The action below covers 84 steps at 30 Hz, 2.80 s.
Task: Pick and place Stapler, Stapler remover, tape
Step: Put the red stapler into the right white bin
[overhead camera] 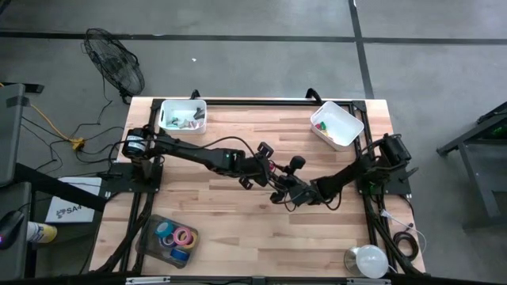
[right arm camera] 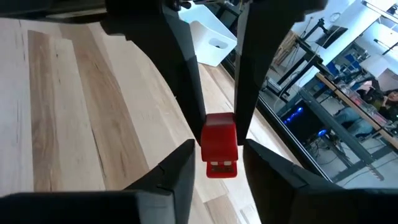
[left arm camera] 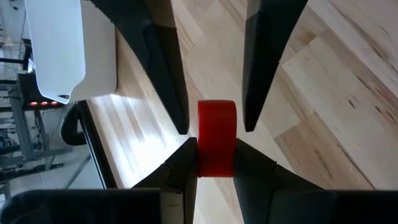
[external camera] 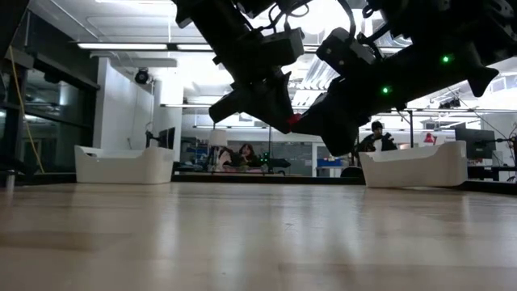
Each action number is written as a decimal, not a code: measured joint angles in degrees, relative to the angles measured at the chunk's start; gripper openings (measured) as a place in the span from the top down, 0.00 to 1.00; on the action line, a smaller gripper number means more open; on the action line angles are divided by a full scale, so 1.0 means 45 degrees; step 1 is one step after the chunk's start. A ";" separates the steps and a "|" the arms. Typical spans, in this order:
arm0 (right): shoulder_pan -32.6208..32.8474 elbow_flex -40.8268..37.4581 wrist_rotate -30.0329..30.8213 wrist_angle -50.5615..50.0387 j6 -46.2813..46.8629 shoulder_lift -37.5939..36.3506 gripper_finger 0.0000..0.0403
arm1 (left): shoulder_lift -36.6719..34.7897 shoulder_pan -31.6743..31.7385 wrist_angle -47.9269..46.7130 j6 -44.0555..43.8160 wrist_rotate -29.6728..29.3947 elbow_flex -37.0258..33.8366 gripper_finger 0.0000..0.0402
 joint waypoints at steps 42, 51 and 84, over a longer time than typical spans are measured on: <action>0.0000 0.0000 -0.0227 -0.0029 -0.0189 0.0000 0.86 | -0.0005 0.0000 -0.0107 0.0244 0.0138 0.0005 0.79; 0.0003 0.0000 -0.0257 -0.0028 -0.0101 0.0000 0.86 | -0.0005 -0.0010 -0.0198 0.0388 0.0450 0.0005 0.55; -0.1632 0.0010 0.5791 -0.5182 0.2958 -0.3673 0.86 | -0.1583 0.0246 -0.7540 -0.3204 -0.2892 -0.0039 0.41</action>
